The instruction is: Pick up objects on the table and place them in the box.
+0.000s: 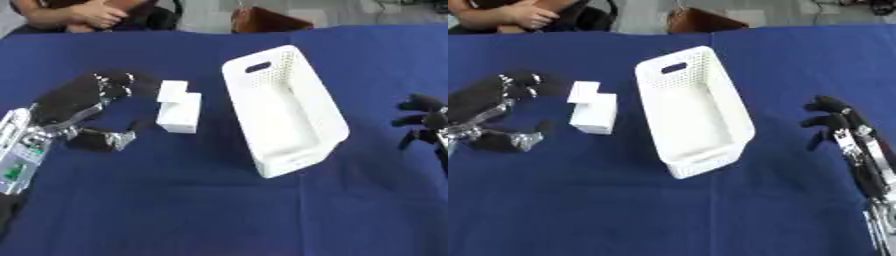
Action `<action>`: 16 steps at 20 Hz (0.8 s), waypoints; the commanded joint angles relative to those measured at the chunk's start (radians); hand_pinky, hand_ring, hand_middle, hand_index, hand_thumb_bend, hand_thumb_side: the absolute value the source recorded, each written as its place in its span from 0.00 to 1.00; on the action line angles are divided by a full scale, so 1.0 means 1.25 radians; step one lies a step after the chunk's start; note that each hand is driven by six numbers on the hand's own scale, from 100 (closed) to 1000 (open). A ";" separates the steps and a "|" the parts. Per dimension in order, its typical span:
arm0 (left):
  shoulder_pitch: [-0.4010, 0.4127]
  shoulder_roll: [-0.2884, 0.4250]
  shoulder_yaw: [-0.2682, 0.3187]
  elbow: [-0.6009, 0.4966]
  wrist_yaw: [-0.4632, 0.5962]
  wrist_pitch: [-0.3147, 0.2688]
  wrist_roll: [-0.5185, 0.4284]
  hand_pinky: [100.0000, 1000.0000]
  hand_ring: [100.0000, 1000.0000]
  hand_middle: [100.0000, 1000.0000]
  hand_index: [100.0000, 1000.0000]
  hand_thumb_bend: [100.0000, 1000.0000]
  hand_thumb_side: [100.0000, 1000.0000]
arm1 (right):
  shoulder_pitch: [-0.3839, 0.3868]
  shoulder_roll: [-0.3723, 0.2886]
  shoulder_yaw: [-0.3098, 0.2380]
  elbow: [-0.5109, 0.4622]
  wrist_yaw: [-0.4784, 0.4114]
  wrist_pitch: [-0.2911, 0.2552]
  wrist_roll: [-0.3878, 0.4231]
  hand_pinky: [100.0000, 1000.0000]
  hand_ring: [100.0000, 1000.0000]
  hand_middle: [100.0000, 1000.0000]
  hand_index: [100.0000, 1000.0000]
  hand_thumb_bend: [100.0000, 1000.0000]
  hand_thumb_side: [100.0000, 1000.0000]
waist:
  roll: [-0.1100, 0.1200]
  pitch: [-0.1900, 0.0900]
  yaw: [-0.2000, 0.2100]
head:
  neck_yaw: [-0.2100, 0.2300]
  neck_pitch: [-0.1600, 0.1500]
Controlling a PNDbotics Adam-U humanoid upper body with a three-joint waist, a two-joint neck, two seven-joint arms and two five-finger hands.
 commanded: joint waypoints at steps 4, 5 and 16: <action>-0.020 0.046 0.001 -0.009 0.019 0.002 0.003 0.80 0.82 0.87 0.90 0.06 0.48 | -0.008 -0.009 0.002 -0.008 -0.006 0.000 0.006 0.36 0.64 0.74 0.90 0.00 0.86 | 0.004 -0.019 -0.004 | 0.003 -0.013; -0.022 0.049 0.001 -0.008 0.020 0.002 0.003 0.80 0.82 0.87 0.90 0.06 0.48 | -0.008 -0.009 0.002 -0.008 -0.005 0.000 0.007 0.36 0.64 0.74 0.90 0.00 0.86 | 0.005 -0.019 -0.006 | 0.004 -0.014; -0.051 0.084 0.001 0.005 0.034 0.008 0.012 0.80 0.83 0.87 0.90 0.08 0.48 | -0.016 -0.010 0.011 -0.007 -0.007 -0.002 0.019 0.36 0.64 0.74 0.90 0.00 0.86 | 0.017 -0.013 -0.041 | 0.009 -0.018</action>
